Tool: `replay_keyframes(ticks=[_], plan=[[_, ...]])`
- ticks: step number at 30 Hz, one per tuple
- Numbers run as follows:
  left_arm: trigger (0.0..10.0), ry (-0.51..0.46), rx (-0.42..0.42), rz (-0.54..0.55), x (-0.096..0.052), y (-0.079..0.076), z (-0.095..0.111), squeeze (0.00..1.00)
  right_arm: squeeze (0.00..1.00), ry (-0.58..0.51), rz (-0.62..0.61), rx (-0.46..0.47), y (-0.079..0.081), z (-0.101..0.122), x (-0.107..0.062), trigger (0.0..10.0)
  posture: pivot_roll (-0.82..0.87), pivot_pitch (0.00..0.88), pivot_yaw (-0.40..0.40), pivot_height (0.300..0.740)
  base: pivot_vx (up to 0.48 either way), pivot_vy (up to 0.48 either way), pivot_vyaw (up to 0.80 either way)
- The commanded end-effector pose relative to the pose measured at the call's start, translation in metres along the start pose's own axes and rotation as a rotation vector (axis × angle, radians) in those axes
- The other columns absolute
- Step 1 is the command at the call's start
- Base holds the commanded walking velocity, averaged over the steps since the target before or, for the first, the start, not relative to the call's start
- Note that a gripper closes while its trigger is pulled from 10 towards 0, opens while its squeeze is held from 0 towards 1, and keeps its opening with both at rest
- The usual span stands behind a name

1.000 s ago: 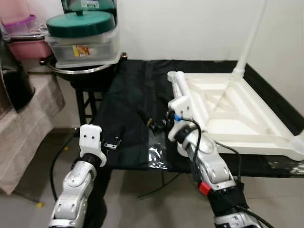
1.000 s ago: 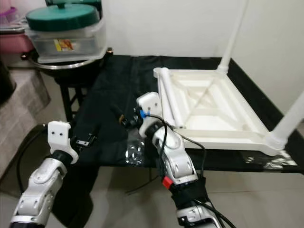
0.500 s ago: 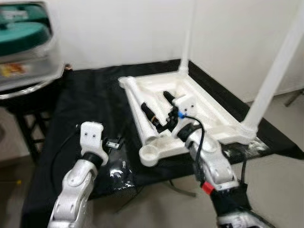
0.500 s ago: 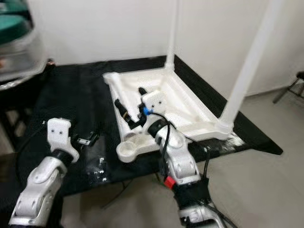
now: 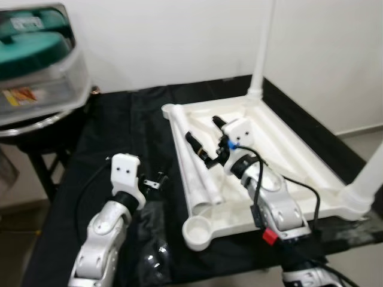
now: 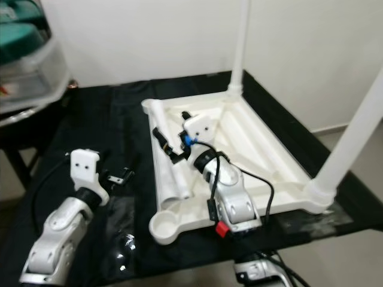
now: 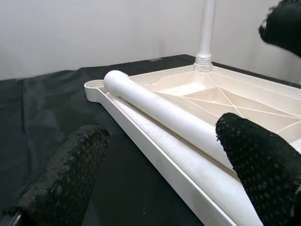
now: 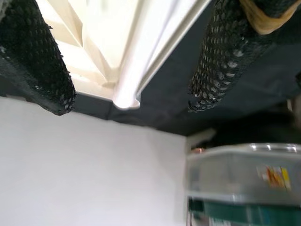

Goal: Building children table

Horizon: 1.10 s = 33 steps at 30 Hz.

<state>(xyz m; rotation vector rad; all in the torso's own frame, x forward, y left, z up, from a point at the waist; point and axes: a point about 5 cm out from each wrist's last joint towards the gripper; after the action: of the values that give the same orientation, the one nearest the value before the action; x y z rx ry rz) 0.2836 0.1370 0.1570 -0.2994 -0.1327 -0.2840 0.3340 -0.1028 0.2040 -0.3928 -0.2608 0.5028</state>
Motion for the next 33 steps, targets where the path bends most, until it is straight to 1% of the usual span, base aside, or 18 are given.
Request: replay_keyframes(ticks=[1,3,5,6,7,9,10,11,12,13,14,16,18,22,24,26,30,33], plan=[[10.0,0.06,0.03,0.037,-0.01,0.008,-0.012,0.0,0.0,0.07,0.044,-0.003,0.007,-0.004,0.002,10.0,-0.01,0.0,0.012,0.74,0.0,0.0,0.0],[10.0,0.089,0.065,0.045,-0.017,0.009,-0.019,0.0,0.0,0.147,0.067,0.006,0.01,-0.008,0.002,10.0,-0.01,0.006,0.012,0.74,0.0,0.0,0.0],[10.0,0.089,0.065,0.045,-0.017,0.009,-0.019,0.0,0.0,0.147,0.067,0.006,0.01,-0.008,0.002,10.0,-0.01,0.006,0.012,0.74,0.0,0.0,0.0],[10.0,0.105,0.098,0.055,-0.022,0.011,-0.024,0.0,0.0,0.19,0.076,0.015,0.012,-0.009,0.003,10.0,0.0,0.017,0.01,0.74,0.0,0.0,0.0],[10.0,0.105,0.098,0.055,-0.022,0.011,-0.024,0.0,0.0,0.19,0.076,0.015,0.012,-0.009,0.003,10.0,0.0,0.017,0.01,0.74,0.0,0.0,0.0],[10.0,0.127,0.136,0.071,-0.032,0.012,-0.029,0.0,0.0,0.294,0.057,0.082,0.011,-0.011,0.011,10.0,0.0,0.044,0.009,0.74,0.0,0.0,0.0],[10.0,0.131,0.141,0.073,-0.036,0.011,-0.03,0.0,0.0,0.328,0.044,0.104,0.009,-0.012,0.014,10.0,0.01,0.055,0.008,0.74,0.0,0.0,0.0],[10.0,0.131,0.141,0.073,-0.036,0.011,-0.03,0.0,0.0,0.328,0.044,0.104,0.009,-0.012,0.014,10.0,0.01,0.055,0.008,0.74,0.0,0.0,0.0],[10.0,0.133,0.14,0.056,-0.04,0.009,-0.03,0.0,0.0,0.355,0.009,0.117,0.005,-0.012,0.017,10.0,0.02,0.06,0.003,0.74,0.0,0.0,0.0],[10.0,0.133,0.14,0.056,-0.04,0.009,-0.03,0.0,0.0,0.355,0.009,0.117,0.005,-0.012,0.017,10.0,0.02,0.06,0.003,0.74,0.0,0.0,0.0],[10.0,0.138,0.142,0.033,-0.044,0.006,-0.03,0.0,0.0,0.391,-0.038,0.129,0.0,-0.013,0.02,10.0,0.02,0.072,0.004,0.74,0.0,0.0,0.0],[10.0,0.143,0.144,0.008,-0.048,0.002,-0.031,0.0,0.0,0.431,-0.086,0.141,-0.005,-0.013,0.023,10.0,0.03,0.08,0.005,0.74,0.0,0.0,0.0],[10.0,0.147,0.15,-0.001,-0.051,0.0,-0.031,0.0,0.0,0.453,-0.085,0.156,-0.005,-0.013,0.024,10.0,0.03,0.097,0.005,0.74,0.0,0.0,0.0],[10.0,0.159,0.195,-0.044,-0.058,-0.007,-0.031,0.0,0.0,0.505,-0.026,0.211,0.005,-0.011,0.029,10.0,0.04,0.122,0.006,0.74,0.0,0.0,0.0],[10.0,0.161,0.203,-0.049,-0.059,-0.009,-0.031,0.0,0.0,0.521,-0.011,0.215,0.007,-0.01,0.03,10.0,0.04,0.123,0.005,0.74,0.0,0.0,0.0],[10.0,0.159,0.233,-0.068,-0.061,-0.013,-0.03,0.0,0.0,0.538,0.012,0.22,0.011,-0.008,0.032,10.0,0.04,0.134,0.002,0.74,0.0,0.0,0.0],[10.0,0.157,0.255,-0.082,-0.062,-0.016,-0.03,0.0,0.0,0.552,0.023,0.224,0.013,-0.005,0.035,10.0,0.04,0.14,-0.001,0.74,0.0,0.0,0.0],[10.0,0.15,0.273,-0.088,-0.065,-0.02,-0.029,0.0,0.0,0.604,0.019,0.229,0.012,-0.006,0.035,10.0,0.03,0.152,-0.007,0.74,0.0,0.0,0.0]])
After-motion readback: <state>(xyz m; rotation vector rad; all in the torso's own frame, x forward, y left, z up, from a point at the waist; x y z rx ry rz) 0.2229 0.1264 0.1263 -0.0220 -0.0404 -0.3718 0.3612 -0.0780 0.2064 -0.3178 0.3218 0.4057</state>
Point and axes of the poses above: a point about 5 cm out from each wrist's last joint towards the gripper, its own x axis pointing out of the wrist towards the gripper, its own z axis along the axis of the wrist's last joint, y = z × x, and after that the axes turned 15 degrees about -x, right-handed
